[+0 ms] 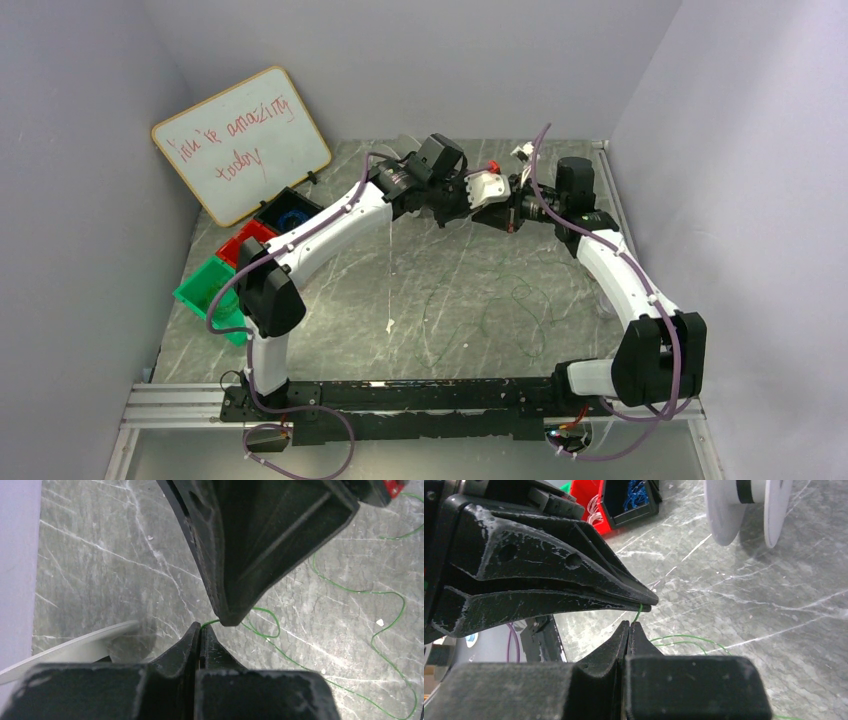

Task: Wrap the cables
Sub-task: Pick up the cable reel from the center of the board.

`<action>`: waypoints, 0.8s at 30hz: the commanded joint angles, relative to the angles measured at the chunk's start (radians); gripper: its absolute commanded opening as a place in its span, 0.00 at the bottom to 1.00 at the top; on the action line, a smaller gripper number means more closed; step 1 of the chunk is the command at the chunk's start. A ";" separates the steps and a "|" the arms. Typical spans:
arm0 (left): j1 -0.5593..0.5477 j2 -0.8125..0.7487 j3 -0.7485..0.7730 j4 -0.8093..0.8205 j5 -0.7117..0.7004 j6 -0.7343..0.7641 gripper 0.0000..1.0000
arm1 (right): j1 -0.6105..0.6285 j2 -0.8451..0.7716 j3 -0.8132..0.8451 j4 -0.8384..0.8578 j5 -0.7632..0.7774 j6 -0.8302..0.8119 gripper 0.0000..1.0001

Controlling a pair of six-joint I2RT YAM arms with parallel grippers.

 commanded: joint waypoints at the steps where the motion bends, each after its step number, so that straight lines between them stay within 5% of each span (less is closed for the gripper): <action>1: -0.016 -0.001 0.040 0.073 0.014 -0.070 0.03 | 0.031 -0.014 -0.002 0.038 -0.027 -0.022 0.00; 11: -0.037 -0.009 0.057 0.049 0.033 -0.099 0.05 | 0.033 -0.023 -0.002 0.036 -0.022 -0.028 0.00; 13: -0.018 -0.028 0.061 0.048 0.014 -0.091 0.22 | 0.015 -0.033 -0.009 0.047 -0.024 -0.017 0.00; 14: 0.000 -0.047 0.060 0.051 0.014 -0.096 0.46 | 0.001 -0.040 -0.012 0.054 -0.027 -0.009 0.00; 15: 0.021 -0.063 0.059 0.056 0.019 -0.097 0.81 | -0.005 -0.044 -0.014 0.056 -0.028 -0.009 0.00; 16: 0.041 -0.077 0.058 0.058 0.019 -0.096 0.93 | -0.013 -0.048 -0.014 0.056 -0.029 -0.009 0.00; 24: 0.228 -0.157 0.014 0.196 -0.169 -0.226 0.94 | -0.027 -0.043 -0.010 0.055 -0.019 -0.013 0.00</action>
